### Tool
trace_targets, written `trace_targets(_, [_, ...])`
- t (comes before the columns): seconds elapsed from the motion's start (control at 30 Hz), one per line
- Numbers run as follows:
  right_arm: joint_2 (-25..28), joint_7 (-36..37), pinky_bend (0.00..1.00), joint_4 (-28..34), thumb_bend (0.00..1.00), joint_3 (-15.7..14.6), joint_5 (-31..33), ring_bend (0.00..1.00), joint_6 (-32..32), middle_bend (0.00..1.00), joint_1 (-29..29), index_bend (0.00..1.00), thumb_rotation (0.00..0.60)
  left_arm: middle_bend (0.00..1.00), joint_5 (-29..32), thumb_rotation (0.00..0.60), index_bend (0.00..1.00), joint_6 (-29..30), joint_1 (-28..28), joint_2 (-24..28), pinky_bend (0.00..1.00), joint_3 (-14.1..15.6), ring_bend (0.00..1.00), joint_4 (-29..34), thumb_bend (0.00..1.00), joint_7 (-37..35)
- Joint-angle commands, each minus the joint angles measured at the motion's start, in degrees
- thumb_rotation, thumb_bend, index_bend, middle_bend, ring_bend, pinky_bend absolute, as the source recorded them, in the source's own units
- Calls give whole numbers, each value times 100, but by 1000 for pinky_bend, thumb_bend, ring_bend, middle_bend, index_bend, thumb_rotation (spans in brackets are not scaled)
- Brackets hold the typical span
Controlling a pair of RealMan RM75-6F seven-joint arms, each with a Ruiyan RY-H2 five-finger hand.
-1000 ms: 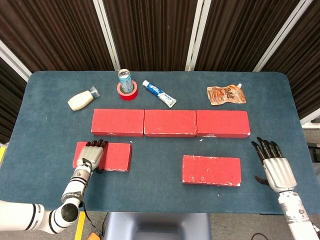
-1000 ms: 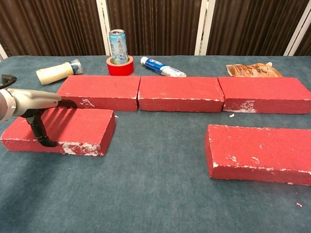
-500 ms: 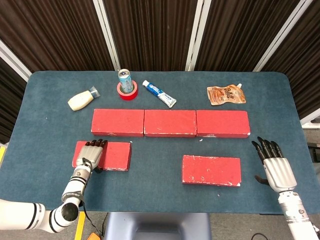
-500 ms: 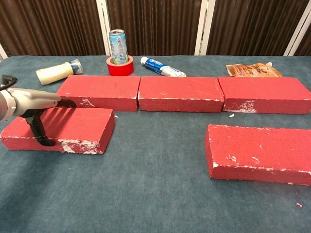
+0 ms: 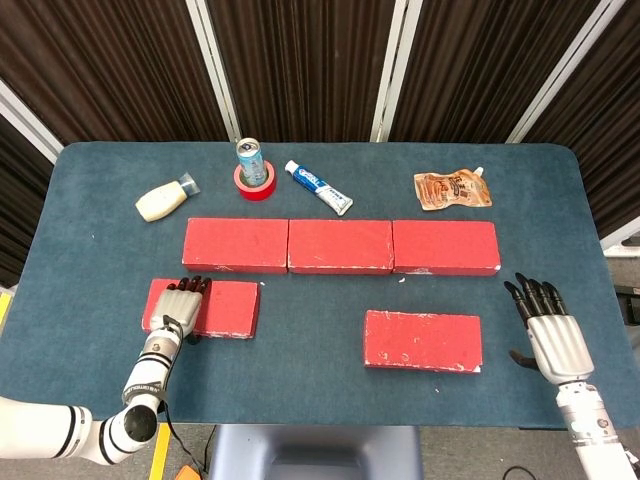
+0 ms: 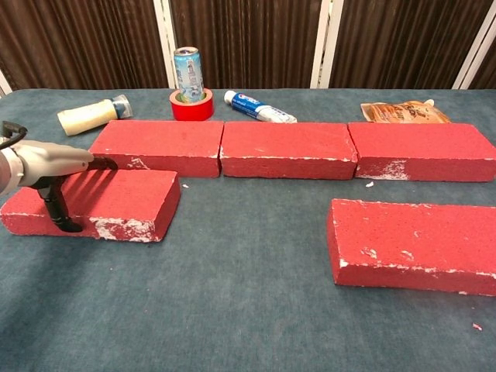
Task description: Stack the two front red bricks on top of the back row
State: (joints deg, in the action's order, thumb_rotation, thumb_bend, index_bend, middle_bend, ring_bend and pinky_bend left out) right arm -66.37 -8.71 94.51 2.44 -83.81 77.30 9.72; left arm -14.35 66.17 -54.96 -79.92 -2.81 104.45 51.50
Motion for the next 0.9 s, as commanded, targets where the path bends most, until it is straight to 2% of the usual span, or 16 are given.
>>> trace_targets(0.03, [-4,0,0,4,0,-1,-6,0,0,0,1,0,600,0,-72,600,0,-29,16,7,54,-4,0,8,223,-57])
trace_targets(0.23, [-5,14,0,-1,0,-2,-10,0,-10,0,6,0,600,0,-185,600,0,19,26,26,3,50,0,46,231,-28])
trace_targets(0.5, [3,40,0,9,0,3,-9,0,-9,0,8,0,600,0,-71,600,0,201,-42,-80,0,138,0,-70,228,287])
trace_targets(0.83, [18,51,0,30,0,6,14,0,-12,0,1,0,600,0,-136,600,0,203,9,-156,0,141,0,-213,229,293])
trace_targets(0.9, [18,53,0,34,0,4,10,0,-15,0,3,0,600,26,-215,600,0,229,28,-156,0,150,0,-217,232,282])
